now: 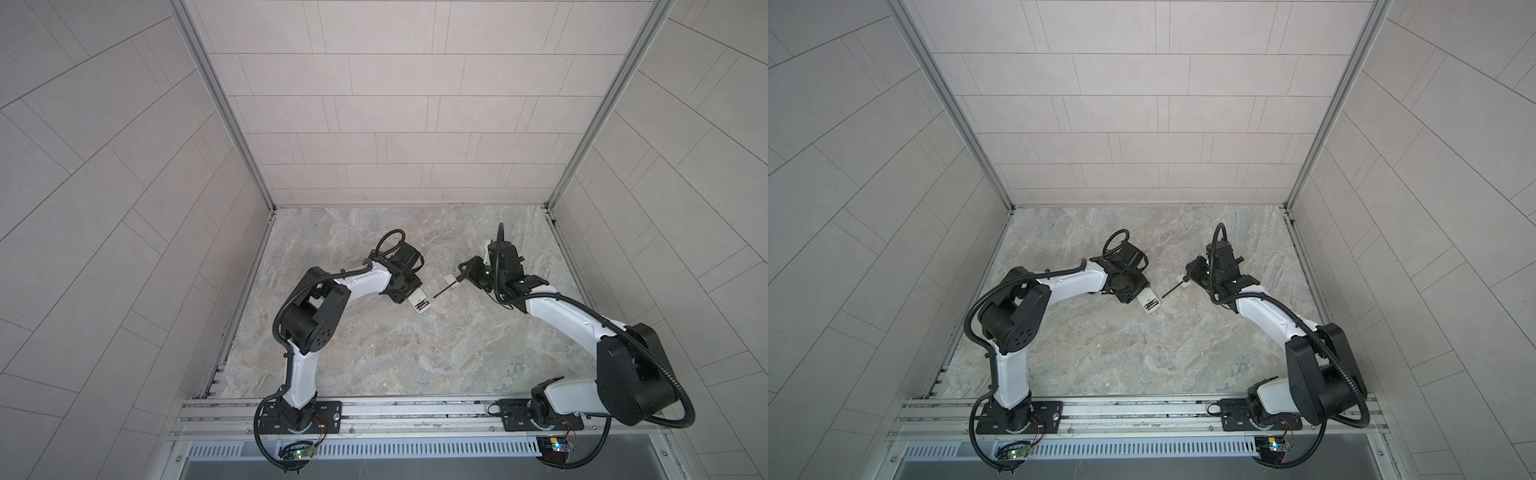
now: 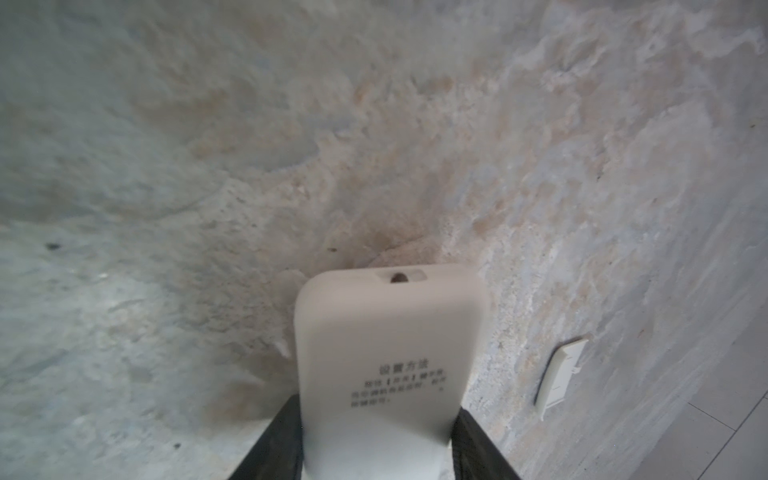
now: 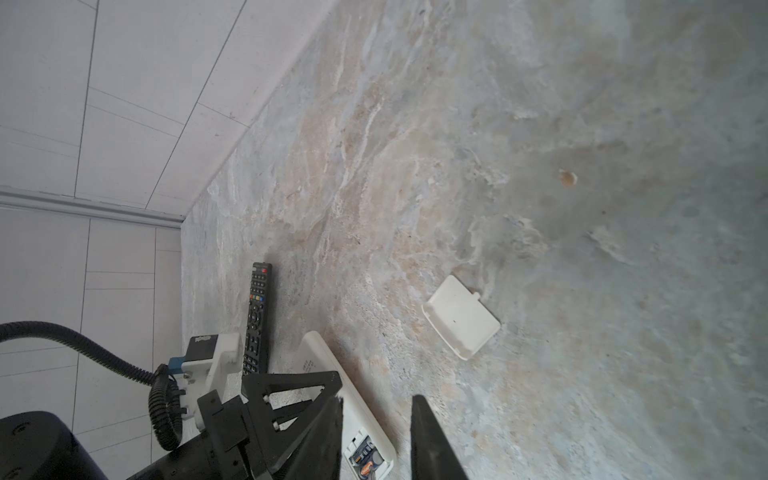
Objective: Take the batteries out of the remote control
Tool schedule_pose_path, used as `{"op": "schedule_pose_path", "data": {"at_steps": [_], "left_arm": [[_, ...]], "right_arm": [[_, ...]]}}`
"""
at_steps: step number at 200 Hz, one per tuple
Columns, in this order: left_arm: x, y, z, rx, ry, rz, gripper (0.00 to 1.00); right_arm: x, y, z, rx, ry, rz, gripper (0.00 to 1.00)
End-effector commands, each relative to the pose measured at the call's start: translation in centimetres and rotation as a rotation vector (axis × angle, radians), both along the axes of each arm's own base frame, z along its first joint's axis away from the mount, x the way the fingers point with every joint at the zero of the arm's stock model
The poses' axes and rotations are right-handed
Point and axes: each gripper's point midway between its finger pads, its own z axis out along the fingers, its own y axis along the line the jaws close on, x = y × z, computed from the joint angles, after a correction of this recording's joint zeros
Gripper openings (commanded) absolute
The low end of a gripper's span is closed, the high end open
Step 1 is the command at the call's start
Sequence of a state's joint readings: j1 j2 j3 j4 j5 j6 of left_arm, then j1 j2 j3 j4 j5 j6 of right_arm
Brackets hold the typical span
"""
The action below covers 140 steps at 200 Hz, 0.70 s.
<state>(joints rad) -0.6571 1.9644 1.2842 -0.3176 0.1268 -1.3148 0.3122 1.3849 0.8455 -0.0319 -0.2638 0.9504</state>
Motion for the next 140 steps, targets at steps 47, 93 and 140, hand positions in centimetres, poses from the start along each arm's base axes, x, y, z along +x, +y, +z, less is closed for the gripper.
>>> {"op": "schedule_pose_path", "data": {"at_steps": [47,93,140], "left_arm": [[2.9,-2.0,2.4,-0.112,-0.172,-0.015,0.38],[2.1,-1.0,1.8,-0.058,-0.134,-0.019,0.40],[1.6,1.5,2.3,0.053,-0.112,-0.035,0.53]], "right_arm": [[0.6,-0.2,0.4,-0.160,-0.002,0.035,0.00],[1.0,0.0,0.0,-0.177,0.012,0.046,0.00],[1.3,0.4,-0.1,-0.190,0.027,0.072,0.00]]}}
